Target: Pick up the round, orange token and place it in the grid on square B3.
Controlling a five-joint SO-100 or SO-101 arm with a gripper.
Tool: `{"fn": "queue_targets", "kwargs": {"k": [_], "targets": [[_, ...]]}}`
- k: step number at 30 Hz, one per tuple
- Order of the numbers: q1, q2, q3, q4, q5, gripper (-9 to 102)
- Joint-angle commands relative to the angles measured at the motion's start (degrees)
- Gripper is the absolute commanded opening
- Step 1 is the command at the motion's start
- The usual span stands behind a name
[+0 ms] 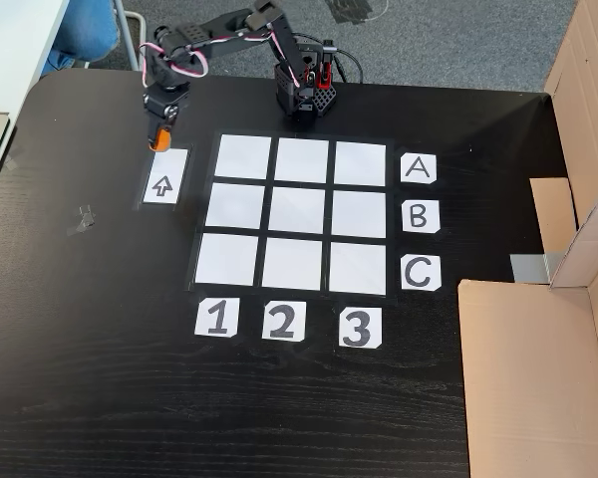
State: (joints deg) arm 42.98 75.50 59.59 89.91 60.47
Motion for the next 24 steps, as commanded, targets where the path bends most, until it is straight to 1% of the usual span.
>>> {"fn": "queue_targets", "kwargs": {"k": [1, 8, 14, 24], "targets": [[-4.7, 10.5, 3.5, 0.0, -0.1, -1], [-19.0, 22.9, 9.9, 0.1, 1.8, -1], [-34.1, 31.3, 15.2, 0.1, 5.1, -1], [-55.5, 36.7, 20.6, 0.0, 8.8, -1]]}}
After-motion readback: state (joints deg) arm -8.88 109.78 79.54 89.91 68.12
